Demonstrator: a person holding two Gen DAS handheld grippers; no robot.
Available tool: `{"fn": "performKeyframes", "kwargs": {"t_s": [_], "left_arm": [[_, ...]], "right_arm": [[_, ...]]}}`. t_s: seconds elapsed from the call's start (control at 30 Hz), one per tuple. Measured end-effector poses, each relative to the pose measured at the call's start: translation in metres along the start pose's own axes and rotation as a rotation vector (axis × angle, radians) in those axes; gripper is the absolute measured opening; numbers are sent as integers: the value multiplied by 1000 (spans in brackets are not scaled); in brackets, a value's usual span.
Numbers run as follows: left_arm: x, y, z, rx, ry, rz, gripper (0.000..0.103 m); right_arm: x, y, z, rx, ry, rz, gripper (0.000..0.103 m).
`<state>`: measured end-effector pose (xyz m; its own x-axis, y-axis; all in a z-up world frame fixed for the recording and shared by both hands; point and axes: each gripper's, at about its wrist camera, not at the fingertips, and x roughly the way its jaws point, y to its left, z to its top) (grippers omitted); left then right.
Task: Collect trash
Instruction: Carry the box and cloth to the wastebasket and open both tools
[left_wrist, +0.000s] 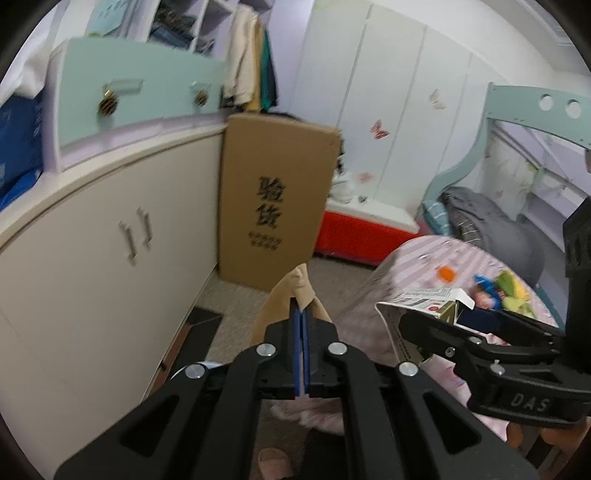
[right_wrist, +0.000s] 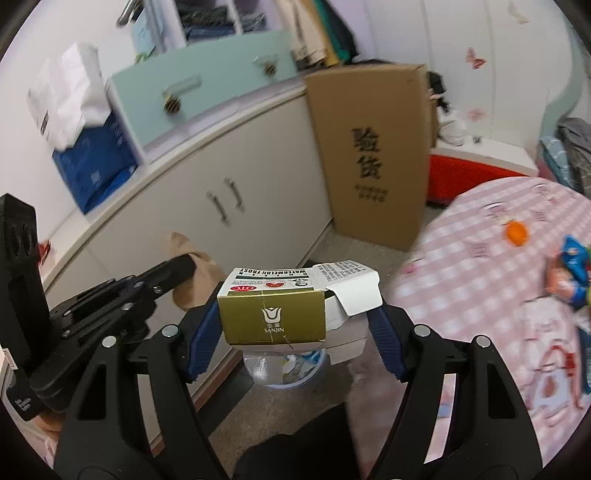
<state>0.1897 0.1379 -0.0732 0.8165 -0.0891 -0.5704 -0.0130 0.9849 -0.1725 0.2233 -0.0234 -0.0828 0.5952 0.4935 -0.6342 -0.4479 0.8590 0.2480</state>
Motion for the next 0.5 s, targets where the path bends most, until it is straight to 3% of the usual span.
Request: {"fn": "performKeyframes", "kwargs": {"t_s": [0.2,0.5], "left_arm": [[13,43,-23,-54,53,36,1],[30,77,-47,-93,121,87,1]], "right_arm": [[44,29,-18,-40,80,18,71],[70,42,-27,-47,127,24,71]]}}
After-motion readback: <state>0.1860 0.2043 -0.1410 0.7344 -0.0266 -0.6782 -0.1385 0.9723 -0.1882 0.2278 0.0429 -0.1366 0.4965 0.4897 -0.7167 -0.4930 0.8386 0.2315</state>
